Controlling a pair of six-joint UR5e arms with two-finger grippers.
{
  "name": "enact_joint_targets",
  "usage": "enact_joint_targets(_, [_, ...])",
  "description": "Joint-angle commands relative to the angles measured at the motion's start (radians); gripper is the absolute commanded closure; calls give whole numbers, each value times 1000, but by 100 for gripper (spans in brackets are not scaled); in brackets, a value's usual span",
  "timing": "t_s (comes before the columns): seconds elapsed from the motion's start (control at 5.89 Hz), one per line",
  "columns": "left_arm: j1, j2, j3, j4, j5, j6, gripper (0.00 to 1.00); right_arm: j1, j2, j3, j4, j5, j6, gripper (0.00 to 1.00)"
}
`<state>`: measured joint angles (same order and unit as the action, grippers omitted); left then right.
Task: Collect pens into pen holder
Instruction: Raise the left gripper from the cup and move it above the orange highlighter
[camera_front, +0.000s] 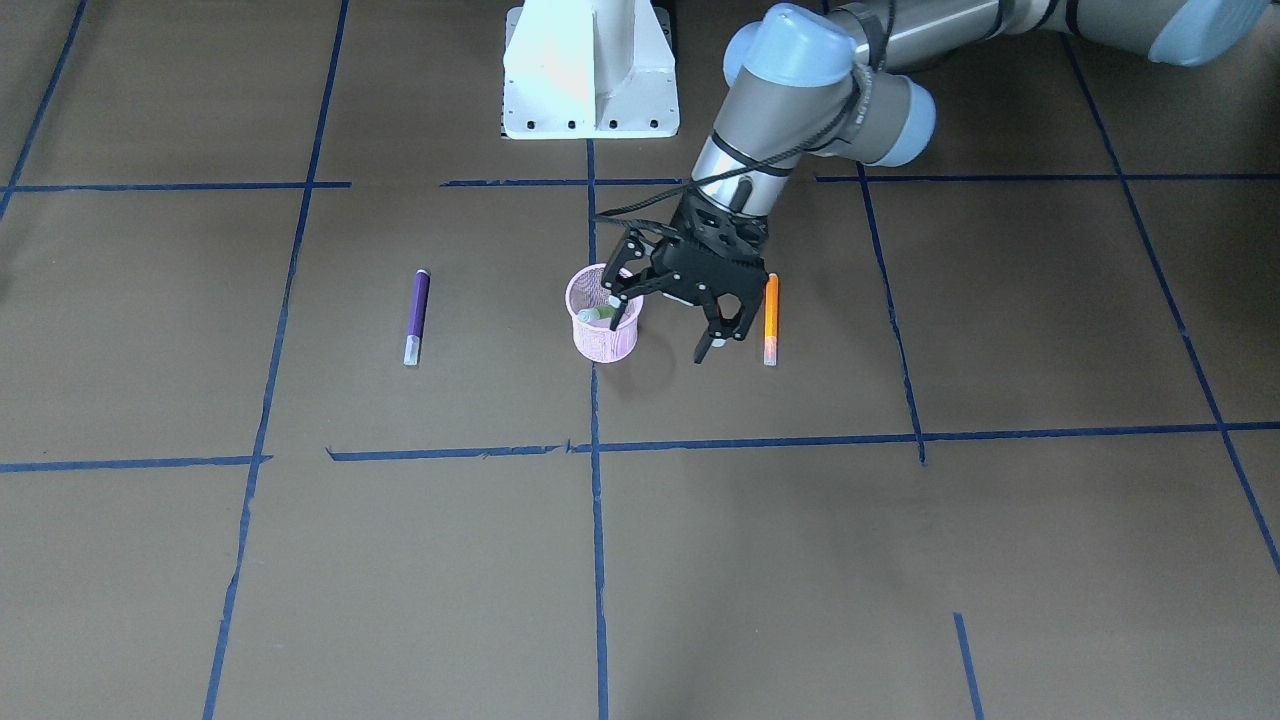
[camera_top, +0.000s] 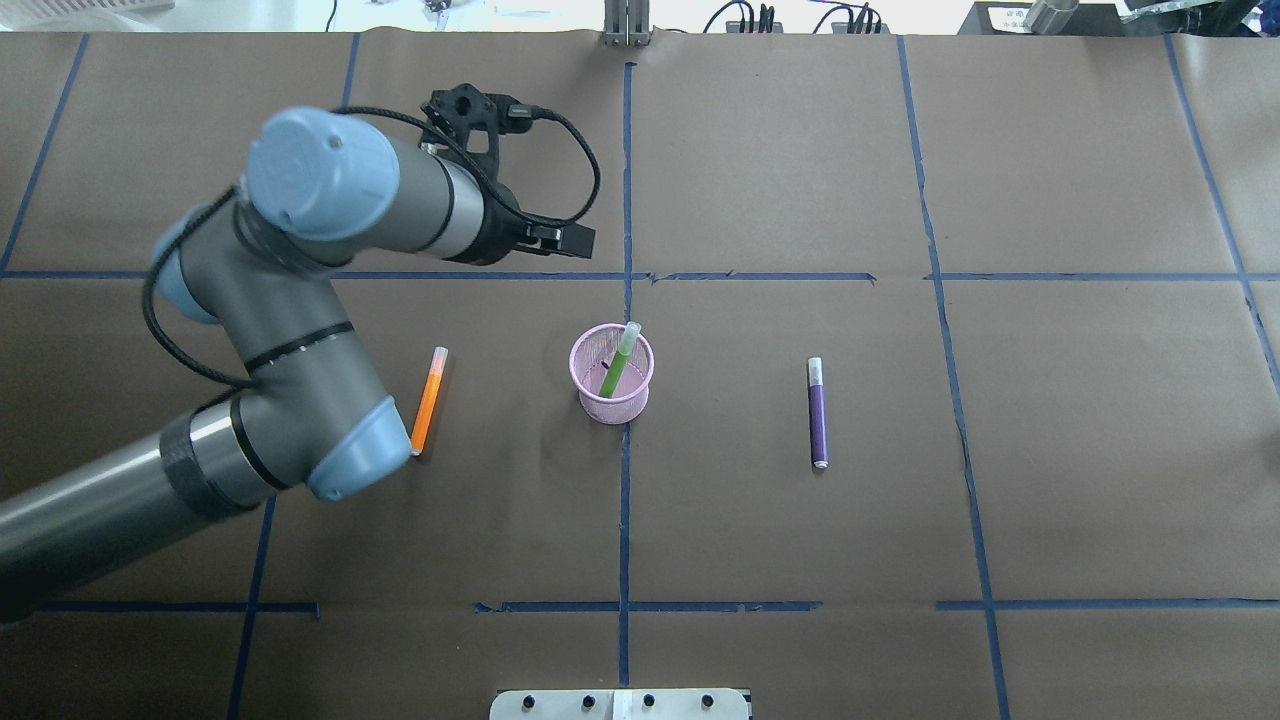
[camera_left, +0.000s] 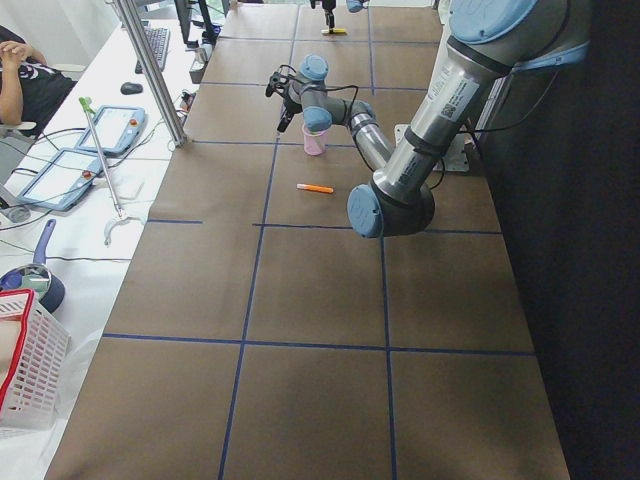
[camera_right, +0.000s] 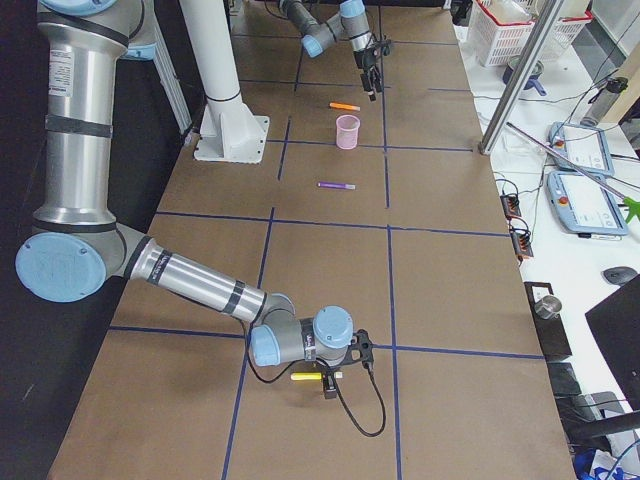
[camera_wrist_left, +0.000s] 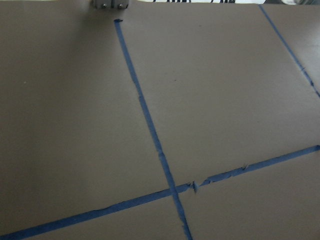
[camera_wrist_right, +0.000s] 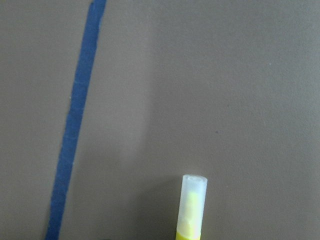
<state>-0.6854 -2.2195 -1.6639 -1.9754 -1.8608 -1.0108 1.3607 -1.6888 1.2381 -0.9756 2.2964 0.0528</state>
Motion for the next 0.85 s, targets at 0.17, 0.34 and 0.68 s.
enact_joint_targets(0.17, [-80, 4, -17, 215, -208, 4, 0, 0, 0, 1, 0, 0, 42, 42])
enact_joint_targets(0.34, [-97, 6, -39, 304, -239, 64, 0, 0, 1, -5, 0, -2, 45, 49])
enact_joint_targets(0.68, [-134, 11, -73, 391, -259, 132, 0, 0, 1, 3, 0, 0, 45, 88])
